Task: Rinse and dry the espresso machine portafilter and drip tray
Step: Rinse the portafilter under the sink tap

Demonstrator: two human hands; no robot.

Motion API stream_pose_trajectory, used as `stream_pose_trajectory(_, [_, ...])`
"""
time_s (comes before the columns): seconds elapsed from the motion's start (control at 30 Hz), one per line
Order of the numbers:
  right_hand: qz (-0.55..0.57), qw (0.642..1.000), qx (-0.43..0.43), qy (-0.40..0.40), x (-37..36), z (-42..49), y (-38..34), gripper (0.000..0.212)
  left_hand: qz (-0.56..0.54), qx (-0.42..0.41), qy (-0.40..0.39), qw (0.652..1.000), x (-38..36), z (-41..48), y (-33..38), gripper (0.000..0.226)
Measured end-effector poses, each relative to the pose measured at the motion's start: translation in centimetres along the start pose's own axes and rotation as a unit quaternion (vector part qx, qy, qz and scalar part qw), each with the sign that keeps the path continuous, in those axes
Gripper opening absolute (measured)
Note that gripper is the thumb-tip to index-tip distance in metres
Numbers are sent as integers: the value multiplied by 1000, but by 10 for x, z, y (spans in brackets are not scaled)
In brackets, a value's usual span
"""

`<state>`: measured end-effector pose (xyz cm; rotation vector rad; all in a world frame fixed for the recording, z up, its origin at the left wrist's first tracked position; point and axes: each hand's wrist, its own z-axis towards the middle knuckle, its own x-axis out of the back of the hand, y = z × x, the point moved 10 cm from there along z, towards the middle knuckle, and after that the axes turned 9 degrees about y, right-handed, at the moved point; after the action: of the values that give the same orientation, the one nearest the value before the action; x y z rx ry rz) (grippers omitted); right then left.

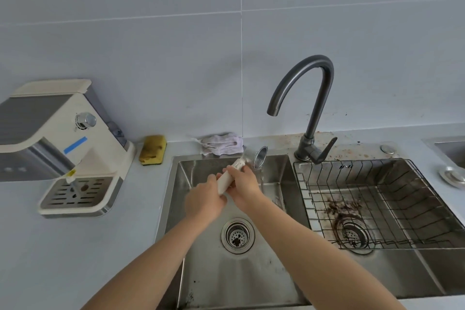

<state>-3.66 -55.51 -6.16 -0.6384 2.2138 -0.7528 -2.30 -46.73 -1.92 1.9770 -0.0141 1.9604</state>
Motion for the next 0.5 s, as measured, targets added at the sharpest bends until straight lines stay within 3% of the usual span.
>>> stream_pose_trajectory(0.23, [85,994,-28,-68,-24,-8,-6,18,17,1,94,995,28,2,-8,28])
stream_pose_trajectory(0.5, [141,985,-75,-69,-27,-13,4,19,-1,-21,147,989,34,-1,-13,32])
